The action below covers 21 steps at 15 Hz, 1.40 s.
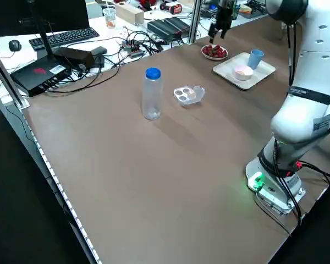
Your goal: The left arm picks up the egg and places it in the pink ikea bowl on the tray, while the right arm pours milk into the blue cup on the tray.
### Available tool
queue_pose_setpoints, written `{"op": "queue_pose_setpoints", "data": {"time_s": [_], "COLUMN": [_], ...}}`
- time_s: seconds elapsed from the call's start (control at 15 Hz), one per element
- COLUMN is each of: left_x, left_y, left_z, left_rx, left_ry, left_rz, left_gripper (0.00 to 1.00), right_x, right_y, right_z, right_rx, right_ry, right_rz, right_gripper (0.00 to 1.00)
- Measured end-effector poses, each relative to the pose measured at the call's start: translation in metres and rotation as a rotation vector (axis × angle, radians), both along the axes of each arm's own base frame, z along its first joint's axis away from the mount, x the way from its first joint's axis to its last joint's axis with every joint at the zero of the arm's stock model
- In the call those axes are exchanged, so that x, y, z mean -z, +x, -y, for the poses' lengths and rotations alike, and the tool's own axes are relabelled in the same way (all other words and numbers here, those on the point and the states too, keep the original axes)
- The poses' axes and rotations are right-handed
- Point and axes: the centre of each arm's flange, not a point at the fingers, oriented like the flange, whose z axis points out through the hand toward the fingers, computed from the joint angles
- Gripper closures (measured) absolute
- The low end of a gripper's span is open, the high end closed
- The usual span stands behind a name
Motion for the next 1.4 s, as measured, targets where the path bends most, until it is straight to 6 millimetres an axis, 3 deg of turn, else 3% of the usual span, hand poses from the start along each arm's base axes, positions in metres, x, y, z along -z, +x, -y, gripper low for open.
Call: {"op": "queue_pose_setpoints", "data": {"time_s": [0.33,0.4,0.6,0.73,1.0,1.4], "left_x": [-0.083,-0.114,-0.155,-0.172,-0.200,-0.204], "left_y": [-0.003,-0.009,-0.014,-0.021,-0.040,-0.046], "left_z": [-0.107,-0.133,-0.153,-0.172,-0.203,-0.236], "left_rx": [0.234,0.229,0.196,0.169,0.130,0.069], "left_ry": [0.105,0.121,0.127,0.130,0.120,0.128], "left_rz": [-0.072,-0.071,-0.030,-0.045,-0.082,-0.129], "left_gripper": [0.00,0.00,0.00,0.00,0.00,0.00], "right_x": [-0.020,-0.025,-0.027,-0.030,-0.042,-0.042], "right_y": [-0.002,-0.005,-0.011,-0.015,-0.022,-0.041], "right_z": [-0.073,-0.095,-0.129,-0.154,-0.200,-0.267], "right_rx": [-0.030,-0.033,-0.027,-0.021,-0.002,0.009], "right_ry": [-0.150,-0.195,-0.271,-0.340,-0.415,-0.532], "right_rz": [-0.015,-0.029,-0.060,-0.067,-0.068,-0.052], "right_gripper": [0.61,0.61,0.63,0.69,0.70,0.70]}}
